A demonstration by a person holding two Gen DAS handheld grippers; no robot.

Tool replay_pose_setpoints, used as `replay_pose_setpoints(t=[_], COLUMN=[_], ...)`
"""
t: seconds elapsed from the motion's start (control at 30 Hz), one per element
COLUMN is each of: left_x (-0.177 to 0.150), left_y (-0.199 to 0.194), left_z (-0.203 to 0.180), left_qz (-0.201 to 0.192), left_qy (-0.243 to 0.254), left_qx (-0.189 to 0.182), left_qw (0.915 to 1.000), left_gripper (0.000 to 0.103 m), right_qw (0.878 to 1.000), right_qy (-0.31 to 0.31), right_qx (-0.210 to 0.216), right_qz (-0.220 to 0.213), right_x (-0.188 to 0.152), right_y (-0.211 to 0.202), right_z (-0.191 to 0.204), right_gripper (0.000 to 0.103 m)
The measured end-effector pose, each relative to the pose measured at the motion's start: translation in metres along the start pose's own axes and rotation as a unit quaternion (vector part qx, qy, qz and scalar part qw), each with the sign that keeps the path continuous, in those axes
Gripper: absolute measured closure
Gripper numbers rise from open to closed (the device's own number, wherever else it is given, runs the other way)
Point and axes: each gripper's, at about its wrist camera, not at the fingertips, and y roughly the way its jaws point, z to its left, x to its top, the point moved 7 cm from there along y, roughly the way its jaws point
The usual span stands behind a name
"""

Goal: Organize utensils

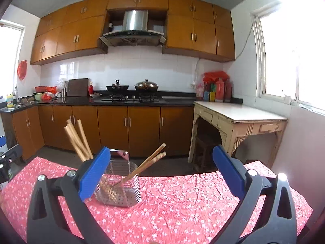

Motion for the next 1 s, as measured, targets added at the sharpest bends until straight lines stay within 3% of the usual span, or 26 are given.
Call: replay_pose_setpoints(t=[0.23,0.43,0.6,1.0], left_x=[-0.048,-0.073,-0.078,-0.091], left_y=[-0.033,-0.052,-0.067,-0.084], left_z=[-0.009,-0.003,0.0,-0.007], left_qz=[-0.009,-0.026,-0.036,-0.031], left_qy=[0.028,-0.004,-0.028,-0.031], left_qx=[0.026,0.027,0.015,0.008], left_qw=[0.9992,0.9993,0.9988,0.999], left_gripper=[0.002,0.002,0.002,0.002], right_qw=[0.999,0.999,0.997,0.997], right_qy=[-0.029,-0.017,0.025,0.011], right_qx=[-0.015,0.035,0.071,0.069], right_qz=[-0.022,0.002,0.01,-0.009], right_x=[-0.043,-0.076,-0.091,-0.102], right_y=[-0.051,-0.075,-0.09,-0.114], right_z=[0.02,0.029,0.023,0.029], right_gripper=[0.004,0.004,0.004,0.004])
